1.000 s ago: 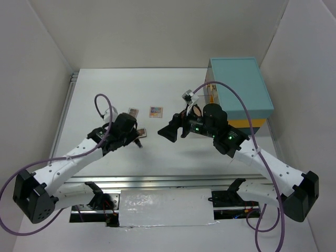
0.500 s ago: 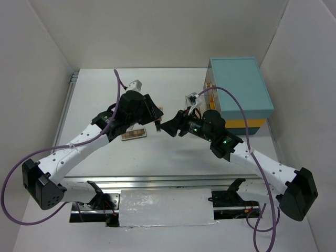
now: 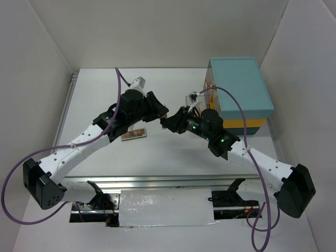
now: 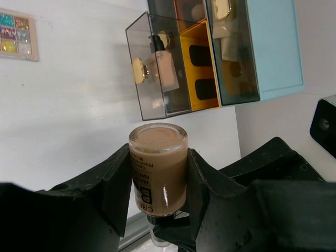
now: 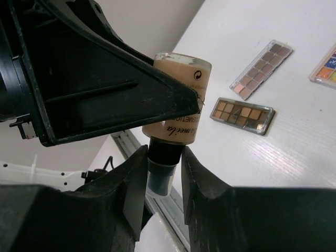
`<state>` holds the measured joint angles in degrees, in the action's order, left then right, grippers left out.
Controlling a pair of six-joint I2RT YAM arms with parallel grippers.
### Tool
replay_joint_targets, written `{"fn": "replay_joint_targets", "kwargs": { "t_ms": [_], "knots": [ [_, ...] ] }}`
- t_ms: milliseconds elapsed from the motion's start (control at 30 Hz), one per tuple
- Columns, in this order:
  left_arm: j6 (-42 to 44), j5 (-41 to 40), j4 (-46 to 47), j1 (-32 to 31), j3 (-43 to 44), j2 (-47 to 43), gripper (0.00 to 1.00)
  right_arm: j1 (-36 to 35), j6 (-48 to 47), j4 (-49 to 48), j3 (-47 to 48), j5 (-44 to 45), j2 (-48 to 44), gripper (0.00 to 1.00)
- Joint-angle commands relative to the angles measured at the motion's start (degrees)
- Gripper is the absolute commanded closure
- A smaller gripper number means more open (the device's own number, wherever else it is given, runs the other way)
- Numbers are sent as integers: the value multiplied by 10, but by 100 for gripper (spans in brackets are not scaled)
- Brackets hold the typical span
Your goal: Organize the makeup
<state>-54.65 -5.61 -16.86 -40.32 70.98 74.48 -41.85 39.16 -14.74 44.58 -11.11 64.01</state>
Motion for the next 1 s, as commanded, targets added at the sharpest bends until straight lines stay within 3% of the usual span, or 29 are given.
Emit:
{"fn": "replay_joint_targets", "kwargs": {
  "t_ms": [0, 200, 300, 367, 400, 467, 500, 567, 633, 667, 733, 767, 800, 967],
  "knots": [
    [4, 29, 62, -10, 1, -1, 100, 6, 15, -35, 9, 31, -1, 67],
    [-6, 51, 99, -19, -23, 4, 100, 12, 40, -49, 1, 56, -8, 65],
    [-6, 51, 104, -24, -25, 4, 100, 18, 62, -62, -2, 54, 1, 58],
    [-4, 51, 103, -27, -22, 2, 100, 19, 65, -63, 1, 53, 6, 61],
    [-4, 49, 102, -28, -23, 1, 100, 19, 66, -65, 2, 55, 9, 68],
    [-2, 46, 103, -28, -27, -7, 100, 19, 68, -66, 3, 67, 8, 100],
    [-1, 44, 103, -28, -27, -10, 97, 19, 62, -68, 4, 66, 8, 100],
    [3, 35, 100, -28, -29, -18, 88, 19, 51, -68, 9, 63, 7, 100],
    [5, 24, 92, -28, -27, -23, 63, 20, 41, -72, 6, 56, 3, 100],
    [7, 24, 93, -28, -28, -26, 44, 19, 34, -75, 5, 54, 2, 100],
    [7, 16, 92, -28, -30, -29, 28, 19, 25, -83, -2, 49, -2, 100],
    [7, 14, 93, -28, -30, -30, 12, 19, 19, -82, -3, 49, -7, 100],
    [7, 13, 90, -28, -28, -29, 3, 19, 15, -79, -3, 52, -8, 100],
    [12, -16, 71, -27, -12, -28, 1, 20, -10, -59, -5, 65, -19, 100]
  ]
}}
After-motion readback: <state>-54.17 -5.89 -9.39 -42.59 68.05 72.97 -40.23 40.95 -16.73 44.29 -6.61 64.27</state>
